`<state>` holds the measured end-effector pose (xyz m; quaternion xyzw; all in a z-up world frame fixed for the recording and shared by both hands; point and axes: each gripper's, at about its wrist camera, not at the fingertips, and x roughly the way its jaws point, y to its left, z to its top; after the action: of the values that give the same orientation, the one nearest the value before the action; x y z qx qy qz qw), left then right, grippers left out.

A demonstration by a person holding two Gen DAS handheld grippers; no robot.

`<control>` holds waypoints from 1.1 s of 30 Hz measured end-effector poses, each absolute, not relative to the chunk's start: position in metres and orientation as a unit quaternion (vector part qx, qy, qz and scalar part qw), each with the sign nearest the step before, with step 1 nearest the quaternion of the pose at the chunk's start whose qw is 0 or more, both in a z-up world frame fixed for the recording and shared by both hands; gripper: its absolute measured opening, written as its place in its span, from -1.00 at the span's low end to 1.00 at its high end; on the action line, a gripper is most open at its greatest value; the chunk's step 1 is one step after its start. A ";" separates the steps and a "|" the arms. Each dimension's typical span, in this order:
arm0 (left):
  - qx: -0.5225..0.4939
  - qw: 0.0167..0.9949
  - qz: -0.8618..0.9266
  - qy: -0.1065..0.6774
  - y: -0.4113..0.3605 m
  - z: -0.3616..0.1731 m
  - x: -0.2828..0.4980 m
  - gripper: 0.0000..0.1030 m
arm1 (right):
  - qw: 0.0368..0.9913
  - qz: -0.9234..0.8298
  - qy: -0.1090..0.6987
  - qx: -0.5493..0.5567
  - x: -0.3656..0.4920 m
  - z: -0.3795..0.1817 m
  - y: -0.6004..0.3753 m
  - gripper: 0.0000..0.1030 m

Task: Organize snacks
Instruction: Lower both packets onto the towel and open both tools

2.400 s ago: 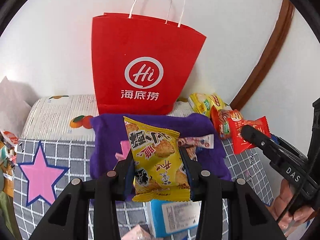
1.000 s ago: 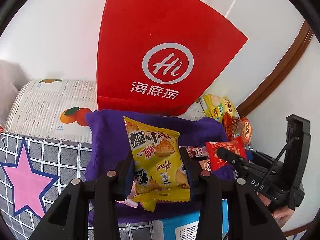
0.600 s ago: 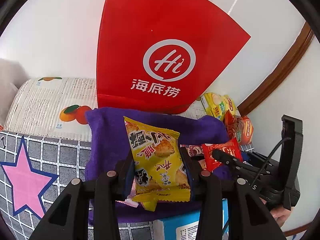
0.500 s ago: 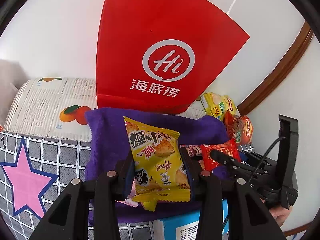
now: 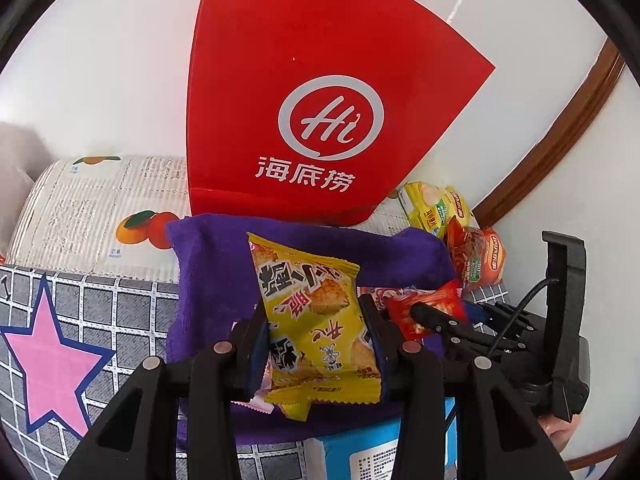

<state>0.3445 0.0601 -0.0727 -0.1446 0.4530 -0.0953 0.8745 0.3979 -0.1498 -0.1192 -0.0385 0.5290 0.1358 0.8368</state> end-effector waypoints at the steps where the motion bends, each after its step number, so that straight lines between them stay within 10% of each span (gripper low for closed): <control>1: -0.145 0.874 -0.095 0.453 0.060 -0.073 0.345 -0.23 | 0.836 0.134 0.530 -0.037 0.398 -0.120 -0.151 -0.20; 33: -0.128 0.849 -0.112 0.500 0.034 -0.103 0.359 -0.23 | 0.872 0.118 0.475 -0.013 0.382 -0.074 -0.167 0.15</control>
<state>0.3586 0.0345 -0.1029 -0.1277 0.4998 -0.1122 0.8493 0.3816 -0.1668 -0.0744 -0.0127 0.4752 0.1184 0.8718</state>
